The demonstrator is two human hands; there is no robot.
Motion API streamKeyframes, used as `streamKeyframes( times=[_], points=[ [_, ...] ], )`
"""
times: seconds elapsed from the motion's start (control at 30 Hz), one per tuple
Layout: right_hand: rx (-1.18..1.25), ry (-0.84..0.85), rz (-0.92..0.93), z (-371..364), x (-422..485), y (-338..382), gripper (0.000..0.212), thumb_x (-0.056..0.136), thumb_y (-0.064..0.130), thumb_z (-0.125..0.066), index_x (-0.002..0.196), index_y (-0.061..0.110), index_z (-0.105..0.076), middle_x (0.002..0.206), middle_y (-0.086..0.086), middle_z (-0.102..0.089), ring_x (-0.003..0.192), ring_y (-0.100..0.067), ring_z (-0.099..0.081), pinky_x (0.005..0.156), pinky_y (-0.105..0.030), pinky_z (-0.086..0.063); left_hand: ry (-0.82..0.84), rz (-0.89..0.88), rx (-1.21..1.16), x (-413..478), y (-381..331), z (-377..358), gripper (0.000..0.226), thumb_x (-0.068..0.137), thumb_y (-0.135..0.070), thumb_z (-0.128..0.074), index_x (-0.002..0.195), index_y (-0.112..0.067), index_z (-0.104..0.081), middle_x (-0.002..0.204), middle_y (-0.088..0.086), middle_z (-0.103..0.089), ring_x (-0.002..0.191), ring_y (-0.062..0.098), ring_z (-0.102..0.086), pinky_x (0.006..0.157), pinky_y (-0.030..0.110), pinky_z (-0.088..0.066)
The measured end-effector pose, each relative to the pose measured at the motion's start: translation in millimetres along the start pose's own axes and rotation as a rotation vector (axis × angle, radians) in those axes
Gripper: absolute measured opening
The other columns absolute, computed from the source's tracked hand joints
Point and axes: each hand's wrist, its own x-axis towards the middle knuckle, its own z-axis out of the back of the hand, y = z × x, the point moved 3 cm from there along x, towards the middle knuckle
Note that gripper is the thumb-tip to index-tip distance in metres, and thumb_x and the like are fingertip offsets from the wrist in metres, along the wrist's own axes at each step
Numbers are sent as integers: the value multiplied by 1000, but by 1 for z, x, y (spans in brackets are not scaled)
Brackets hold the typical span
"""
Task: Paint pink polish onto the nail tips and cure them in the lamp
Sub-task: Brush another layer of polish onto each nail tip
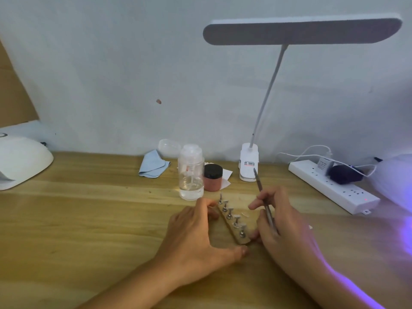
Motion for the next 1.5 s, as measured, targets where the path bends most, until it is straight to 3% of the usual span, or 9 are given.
streamKeyframes(
  times=[0.1, 0.2, 0.3, 0.4, 0.6, 1.1, 1.23, 1.37, 1.5],
  points=[
    [59, 48, 37, -9, -6, 12, 39, 90, 3, -51, 101, 39, -40, 105, 22, -59, 64, -11, -67, 66, -42, -55, -37, -24, 18, 1, 0, 0, 88, 48, -97, -46, 118, -49, -23, 106, -32, -46, 106, -10, -39, 97, 22, -25],
    [63, -85, 48, -1, -6, 12, 49, 85, -3, -55, 100, 41, -39, 102, 22, -59, 64, -9, -67, 64, -40, -54, -34, -18, 0, 3, 3, 1, 65, 60, -74, -51, 114, -48, -27, 99, -29, -51, 102, -12, -43, 100, 22, -25],
    [-88, -183, -13, 10, -1, 0, 46, 84, 6, -62, 98, 41, -34, 94, 23, -58, 71, -6, -64, 65, -41, -54, -61, 11, 10, 7, 9, 5, 48, 69, -52, -59, 109, -45, -33, 94, -24, -55, 97, -7, -49, 98, 25, -27],
    [-189, -96, -29, 6, 1, -5, 42, 86, 20, -64, 100, 40, -30, 94, 26, -54, 77, 1, -61, 67, -36, -54, -92, 50, 22, 11, 17, 12, 42, 75, -44, -66, 106, -41, -37, 90, -22, -57, 90, -6, -51, 97, 29, -33],
    [-253, -1, -1, 0, 4, -8, 39, 87, 24, -63, 105, 37, -30, 88, 19, -50, 74, 2, -56, 62, -26, -51, -112, 58, 50, 12, 19, 14, 41, 74, -43, -66, 105, -40, -39, 88, -22, -56, 87, -5, -49, 94, 29, -35],
    [-162, -45, -14, 3, 9, -16, 38, 87, 7, -59, 106, 31, -36, 101, 14, -51, 80, -7, -58, 73, -33, -51, -182, 14, -47, 15, 21, 19, 36, 79, -18, -74, 105, -34, -54, 95, -18, -56, 91, -2, -53, 85, 25, -44],
    [-148, 18, 40, -3, 7, -14, 40, 86, 16, -66, 106, 30, -35, 96, 14, -51, 83, -1, -57, 68, -23, -51, -174, 26, -78, 16, 25, 16, 34, 80, -18, -73, 104, -35, -56, 96, -18, -56, 91, -3, -53, 83, 21, -45],
    [-258, 17, 108, -7, 8, -11, 34, 89, 11, -59, 108, 27, -36, 97, 10, -48, 72, -13, -57, 67, -37, -51, -167, 51, -106, 15, 28, 15, 29, 81, -18, -74, 102, -33, -58, 95, -19, -60, 90, -1, -56, 85, 25, -47],
    [-276, -77, 15, 4, 18, -22, 35, 88, 2, -52, 105, 28, -36, 101, 9, -49, 75, -19, -55, 65, -33, -42, -153, 82, -142, 18, 29, 16, 25, 83, -20, -74, 100, -34, -60, 99, -19, -65, 91, -2, -58, 84, 21, -47]
  ],
)
